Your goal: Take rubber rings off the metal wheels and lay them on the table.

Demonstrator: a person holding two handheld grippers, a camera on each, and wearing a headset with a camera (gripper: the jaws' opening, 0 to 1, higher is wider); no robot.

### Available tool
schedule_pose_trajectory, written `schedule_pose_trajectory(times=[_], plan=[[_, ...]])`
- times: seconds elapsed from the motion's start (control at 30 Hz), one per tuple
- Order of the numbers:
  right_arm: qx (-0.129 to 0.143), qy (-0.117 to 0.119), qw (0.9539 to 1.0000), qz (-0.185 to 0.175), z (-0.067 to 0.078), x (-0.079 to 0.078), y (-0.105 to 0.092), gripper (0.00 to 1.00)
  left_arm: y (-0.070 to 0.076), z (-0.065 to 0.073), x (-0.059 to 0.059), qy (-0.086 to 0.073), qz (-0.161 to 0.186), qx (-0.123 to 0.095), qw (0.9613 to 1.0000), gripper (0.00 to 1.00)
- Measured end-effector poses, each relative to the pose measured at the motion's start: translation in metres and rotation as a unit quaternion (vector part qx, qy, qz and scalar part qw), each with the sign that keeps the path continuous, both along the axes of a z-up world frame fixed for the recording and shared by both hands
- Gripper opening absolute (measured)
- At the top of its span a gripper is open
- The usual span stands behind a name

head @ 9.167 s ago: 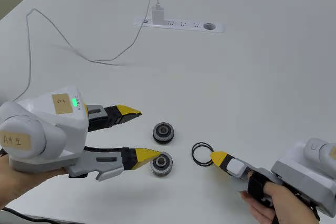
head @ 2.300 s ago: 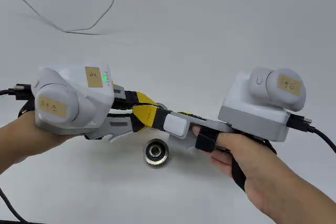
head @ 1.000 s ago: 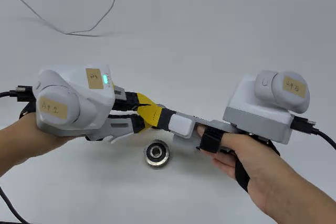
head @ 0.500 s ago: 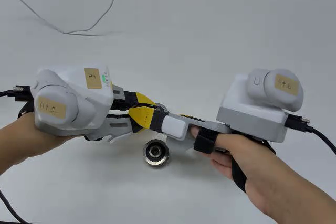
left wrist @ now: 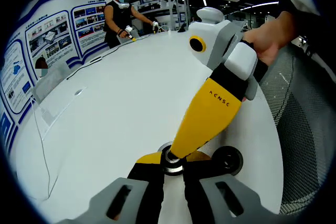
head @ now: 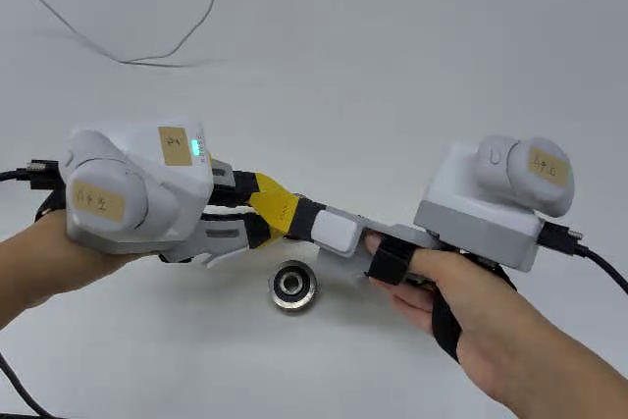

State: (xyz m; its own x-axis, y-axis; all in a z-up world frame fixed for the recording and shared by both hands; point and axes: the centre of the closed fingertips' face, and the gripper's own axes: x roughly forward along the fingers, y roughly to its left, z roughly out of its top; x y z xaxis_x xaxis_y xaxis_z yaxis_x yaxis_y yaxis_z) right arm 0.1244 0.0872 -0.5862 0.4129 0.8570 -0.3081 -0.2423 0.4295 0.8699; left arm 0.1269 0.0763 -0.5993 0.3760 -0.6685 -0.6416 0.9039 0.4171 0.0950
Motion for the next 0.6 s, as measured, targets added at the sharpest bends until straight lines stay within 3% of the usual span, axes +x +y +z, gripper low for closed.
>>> schedule_pose_trajectory(times=[0.6], plan=[[-0.014,-0.012,0.9998,0.006,-0.0023,-0.0023,-0.0109,0.42,-0.0005,-0.0001,0.0001,0.001,0.0,0.0,1.0,0.13]])
